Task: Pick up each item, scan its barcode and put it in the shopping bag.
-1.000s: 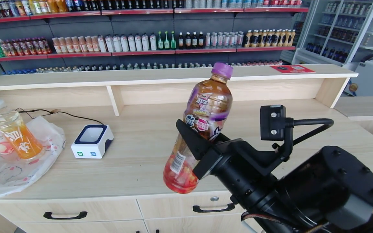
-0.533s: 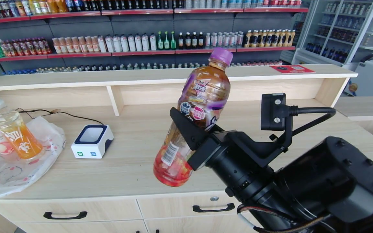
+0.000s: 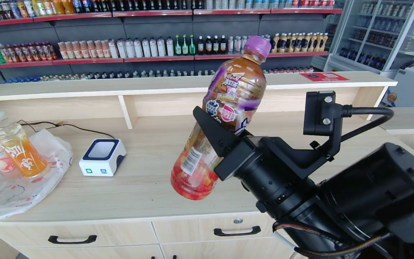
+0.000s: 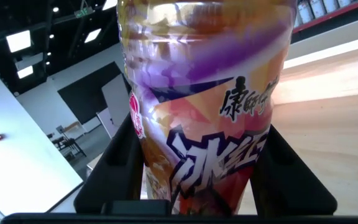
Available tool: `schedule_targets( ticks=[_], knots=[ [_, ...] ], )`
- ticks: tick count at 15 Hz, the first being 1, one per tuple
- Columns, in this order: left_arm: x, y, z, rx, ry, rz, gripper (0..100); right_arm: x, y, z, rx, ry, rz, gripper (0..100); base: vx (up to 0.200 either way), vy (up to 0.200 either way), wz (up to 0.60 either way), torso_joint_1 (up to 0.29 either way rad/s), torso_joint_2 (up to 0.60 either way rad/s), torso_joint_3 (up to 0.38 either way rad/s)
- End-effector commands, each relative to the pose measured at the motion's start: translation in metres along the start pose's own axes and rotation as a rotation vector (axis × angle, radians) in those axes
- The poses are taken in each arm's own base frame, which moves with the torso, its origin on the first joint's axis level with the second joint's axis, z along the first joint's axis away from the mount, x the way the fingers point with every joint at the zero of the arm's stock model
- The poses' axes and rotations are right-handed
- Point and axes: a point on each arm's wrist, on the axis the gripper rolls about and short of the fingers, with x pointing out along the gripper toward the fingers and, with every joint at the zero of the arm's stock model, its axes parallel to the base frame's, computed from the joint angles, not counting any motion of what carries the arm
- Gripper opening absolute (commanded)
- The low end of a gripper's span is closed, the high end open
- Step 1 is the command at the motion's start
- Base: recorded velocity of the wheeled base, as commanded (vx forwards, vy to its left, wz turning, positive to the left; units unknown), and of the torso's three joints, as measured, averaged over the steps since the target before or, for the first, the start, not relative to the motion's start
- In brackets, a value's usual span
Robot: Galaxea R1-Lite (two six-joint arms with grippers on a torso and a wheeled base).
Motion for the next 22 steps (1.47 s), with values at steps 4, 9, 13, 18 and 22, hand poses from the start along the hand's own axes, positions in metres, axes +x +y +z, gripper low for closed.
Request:
schedule_targets(
  ticks=[4, 9, 13, 18, 22],
  knots=[
    [0.0, 0.0, 0.0, 0.0, 0.001, 0.001, 100, -0.003, 0.005, 0.006, 0.004, -0.01, 0.012, 0, 0.0, 0.0, 0.0, 0.0, 0.0, 0.0],
    [0.0, 0.0, 0.0, 0.0, 0.001, 0.001, 100, -0.017, 0.005, 0.017, 0.007, -0.008, 0.01, 0, 0.0, 0.0, 0.0, 0.0, 0.0, 0.0],
    [0.0, 0.0, 0.0, 0.0, 0.001, 0.001, 100, -0.026, 0.008, 0.034, 0.015, -0.037, 0.021, 0, 0.0, 0.0, 0.0, 0.0, 0.0, 0.0],
    [0.0, 0.0, 0.0, 0.0, 0.001, 0.001, 100, -0.031, 0.006, 0.031, 0.012, -0.014, 0.014, 0, 0.0, 0.0, 0.0, 0.0, 0.0, 0.0],
    [0.0, 0.0, 0.0, 0.0, 0.001, 0.001, 100, -0.033, 0.007, 0.035, 0.012, -0.024, 0.016, 0, 0.0, 0.0, 0.0, 0.0, 0.0, 0.0]
  ],
)
